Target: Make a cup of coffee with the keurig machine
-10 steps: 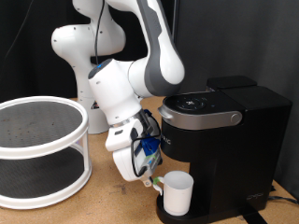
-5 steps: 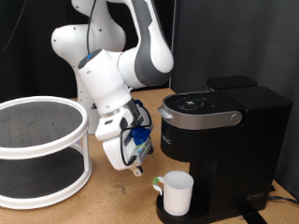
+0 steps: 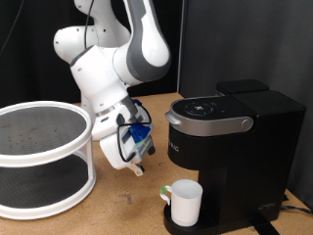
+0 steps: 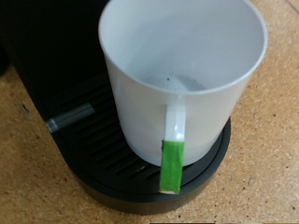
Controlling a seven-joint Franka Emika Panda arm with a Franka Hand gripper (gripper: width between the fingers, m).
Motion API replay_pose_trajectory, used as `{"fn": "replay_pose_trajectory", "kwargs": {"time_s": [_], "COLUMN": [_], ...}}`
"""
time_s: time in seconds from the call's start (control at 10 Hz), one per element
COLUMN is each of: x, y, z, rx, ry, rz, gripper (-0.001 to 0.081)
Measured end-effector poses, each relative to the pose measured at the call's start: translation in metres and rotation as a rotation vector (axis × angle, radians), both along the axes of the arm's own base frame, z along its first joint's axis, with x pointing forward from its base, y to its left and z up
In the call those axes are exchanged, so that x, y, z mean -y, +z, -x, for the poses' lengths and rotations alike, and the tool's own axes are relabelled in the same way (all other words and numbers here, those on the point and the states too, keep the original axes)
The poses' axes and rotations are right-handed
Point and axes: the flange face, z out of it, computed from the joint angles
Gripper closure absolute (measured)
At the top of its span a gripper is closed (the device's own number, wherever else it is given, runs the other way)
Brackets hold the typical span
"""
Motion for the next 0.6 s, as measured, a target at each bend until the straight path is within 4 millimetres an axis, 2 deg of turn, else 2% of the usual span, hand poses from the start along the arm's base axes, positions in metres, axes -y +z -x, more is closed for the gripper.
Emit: {"fn": "replay_pose_trajectory", "kwargs": {"time_s": [0.3, 0.6], "x": [0.016, 0.019], "y": [0.033, 0.072], "z": [0.005, 0.003], "rx": [0.046, 0.116], "ry": [-0.012, 0.001], "rz": [-0.071, -0.146], "gripper": [0.0006, 0.0006]}}
